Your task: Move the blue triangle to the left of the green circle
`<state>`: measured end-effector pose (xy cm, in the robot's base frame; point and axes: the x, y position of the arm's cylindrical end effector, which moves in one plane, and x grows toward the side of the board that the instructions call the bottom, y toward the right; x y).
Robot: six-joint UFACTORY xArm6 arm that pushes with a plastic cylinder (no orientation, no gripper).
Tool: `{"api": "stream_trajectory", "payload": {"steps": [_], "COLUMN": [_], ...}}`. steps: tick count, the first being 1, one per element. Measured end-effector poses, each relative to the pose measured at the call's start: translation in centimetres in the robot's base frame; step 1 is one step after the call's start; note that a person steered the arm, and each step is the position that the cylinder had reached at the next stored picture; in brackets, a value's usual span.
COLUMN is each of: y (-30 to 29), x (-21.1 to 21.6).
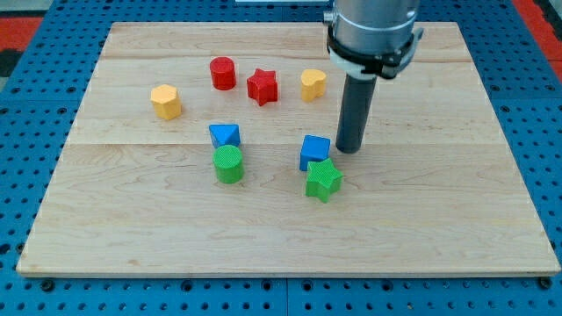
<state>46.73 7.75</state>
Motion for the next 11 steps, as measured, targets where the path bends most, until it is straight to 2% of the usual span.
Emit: {"api": "stream_trajectory", "payload": {"steps": [1, 2, 3, 4, 5, 7, 8, 9, 11], "y": [-2.3, -13.3, -13.5, -14.8, -10.8, -13.1, -17.9, -19.6, -16.6], "x": [6.5, 6.9, 2.9, 2.5, 0.9, -6.0, -6.3, -4.9, -4.3]}}
